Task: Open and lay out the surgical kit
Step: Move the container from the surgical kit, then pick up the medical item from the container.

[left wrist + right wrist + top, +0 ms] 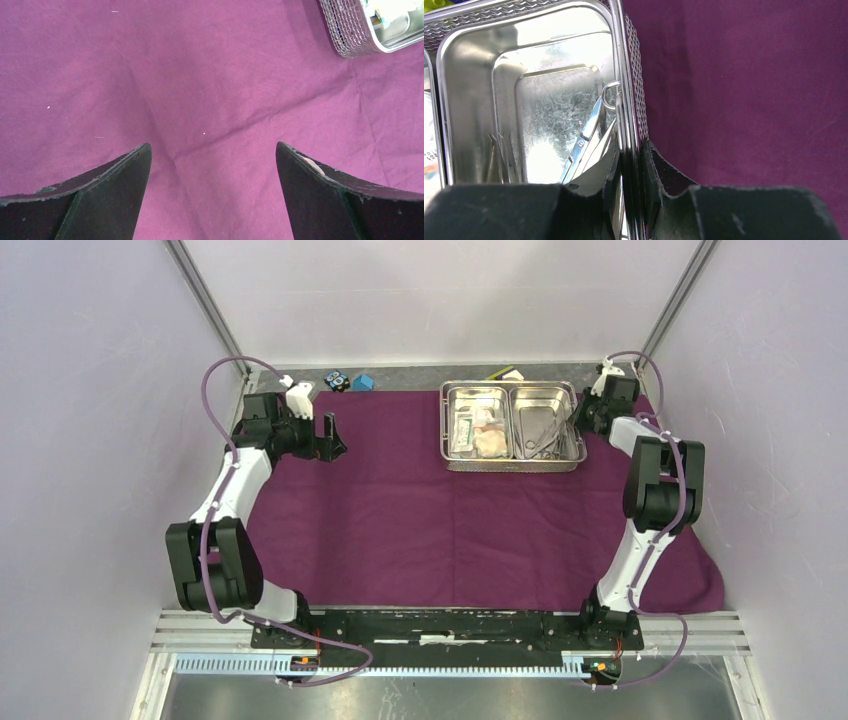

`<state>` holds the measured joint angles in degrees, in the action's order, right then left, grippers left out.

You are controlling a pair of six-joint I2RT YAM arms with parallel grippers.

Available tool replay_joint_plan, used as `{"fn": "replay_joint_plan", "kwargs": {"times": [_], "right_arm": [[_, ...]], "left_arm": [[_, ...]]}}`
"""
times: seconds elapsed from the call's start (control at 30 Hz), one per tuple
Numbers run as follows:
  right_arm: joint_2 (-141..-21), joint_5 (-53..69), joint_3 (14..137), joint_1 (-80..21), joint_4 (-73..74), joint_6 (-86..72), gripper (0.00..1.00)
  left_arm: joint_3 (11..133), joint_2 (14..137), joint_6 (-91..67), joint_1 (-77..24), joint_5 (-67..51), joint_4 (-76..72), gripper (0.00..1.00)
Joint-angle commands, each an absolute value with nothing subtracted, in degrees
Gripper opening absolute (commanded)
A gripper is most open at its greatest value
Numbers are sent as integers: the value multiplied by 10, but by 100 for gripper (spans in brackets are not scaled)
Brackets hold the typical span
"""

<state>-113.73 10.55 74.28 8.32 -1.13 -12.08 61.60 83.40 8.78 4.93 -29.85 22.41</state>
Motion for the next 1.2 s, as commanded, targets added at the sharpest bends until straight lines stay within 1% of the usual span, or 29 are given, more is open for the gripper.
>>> {"fn": "replay_joint_plan", "kwargs": {"times": [0.0,0.13,0.23,0.27,0.37,0.43,0.47,0.63,0.8,0.87,0.97,1.03,1.17], "right_arm": [[-1134,104,771,74,-77,-157,0],[-1139,97,783,74,-67,-144,1],[-1138,98,787,75,-64,-132,10],[-1139,101,790,75,-62,-126,15],[-1143,118,811,76,-46,-103,46],[-1133,121,812,76,-46,-84,56],[-1124,121,806,76,-50,-72,59],[-1061,122,759,76,-78,-23,67],[-1012,155,729,73,-77,8,69],[-998,167,720,66,-73,24,69],[-974,174,699,45,-74,58,70],[-961,178,689,26,-71,90,70],[-948,209,693,3,-37,135,70]], "left_arm": [[643,842,85,40,-287,215,100],[643,845,86,34,-273,215,100],[651,850,82,29,-257,215,100],[655,852,79,29,-253,214,100],[662,858,64,26,-222,196,100],[663,859,74,22,-210,179,100],[666,861,80,20,-207,173,100],[685,873,65,12,-245,165,100],[710,888,34,7,-275,147,100],[715,889,39,-22,-273,127,100],[731,891,62,-59,-231,105,100],[758,906,74,-84,-213,109,100],[833,959,91,-135,-225,152,100]]}}
